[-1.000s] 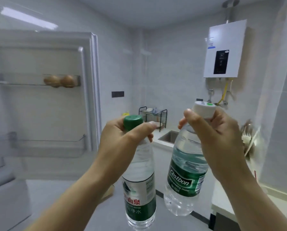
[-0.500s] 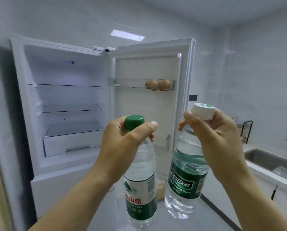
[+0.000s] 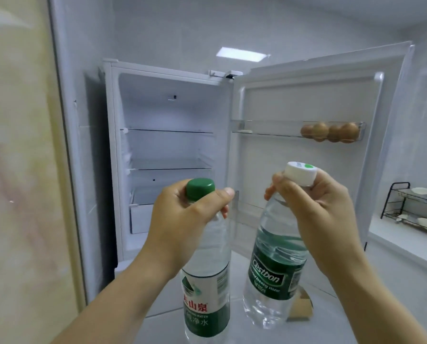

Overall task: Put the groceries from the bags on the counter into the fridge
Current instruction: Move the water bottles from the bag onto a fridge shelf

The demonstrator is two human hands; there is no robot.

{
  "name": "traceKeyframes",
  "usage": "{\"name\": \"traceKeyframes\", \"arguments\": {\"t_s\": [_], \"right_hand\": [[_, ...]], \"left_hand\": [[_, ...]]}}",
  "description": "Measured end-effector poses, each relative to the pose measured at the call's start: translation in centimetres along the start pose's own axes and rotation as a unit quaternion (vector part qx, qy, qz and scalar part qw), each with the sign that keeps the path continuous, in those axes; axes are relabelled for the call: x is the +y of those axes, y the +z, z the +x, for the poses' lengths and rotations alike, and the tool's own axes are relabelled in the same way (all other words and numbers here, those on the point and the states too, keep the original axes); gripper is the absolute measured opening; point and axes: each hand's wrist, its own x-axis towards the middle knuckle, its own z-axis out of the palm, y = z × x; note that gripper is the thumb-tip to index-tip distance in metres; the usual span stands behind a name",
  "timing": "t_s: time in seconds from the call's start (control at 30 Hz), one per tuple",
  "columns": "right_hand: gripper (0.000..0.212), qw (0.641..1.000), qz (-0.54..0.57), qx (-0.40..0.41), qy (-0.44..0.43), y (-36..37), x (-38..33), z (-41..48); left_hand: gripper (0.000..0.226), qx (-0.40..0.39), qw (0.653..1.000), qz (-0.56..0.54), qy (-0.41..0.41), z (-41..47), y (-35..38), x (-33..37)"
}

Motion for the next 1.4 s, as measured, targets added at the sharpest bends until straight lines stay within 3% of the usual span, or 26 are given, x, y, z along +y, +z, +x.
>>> {"name": "traceKeyframes", "arguments": {"t_s": [0.87,1.33,1.4], "right_hand": [[0.015,0.993,0.050,-0.087,0.062,11.4,22.2,16.2],[0.017,0.996,0.025,-0.028,0.083,23.4,31.0,23.1],[0.015,0.995,0.023,-0.019,0.090,25.0,32.0,23.8]], "left_hand": [[0.029,0.130,0.985,0.106,-0.040,19.1,-0.8,-17.5],[0.030,0.109,0.988,0.100,-0.036,32.7,-9.5,-28.7],[0.040,0.102,0.989,0.100,-0.030,34.4,-10.7,-30.5]]}}
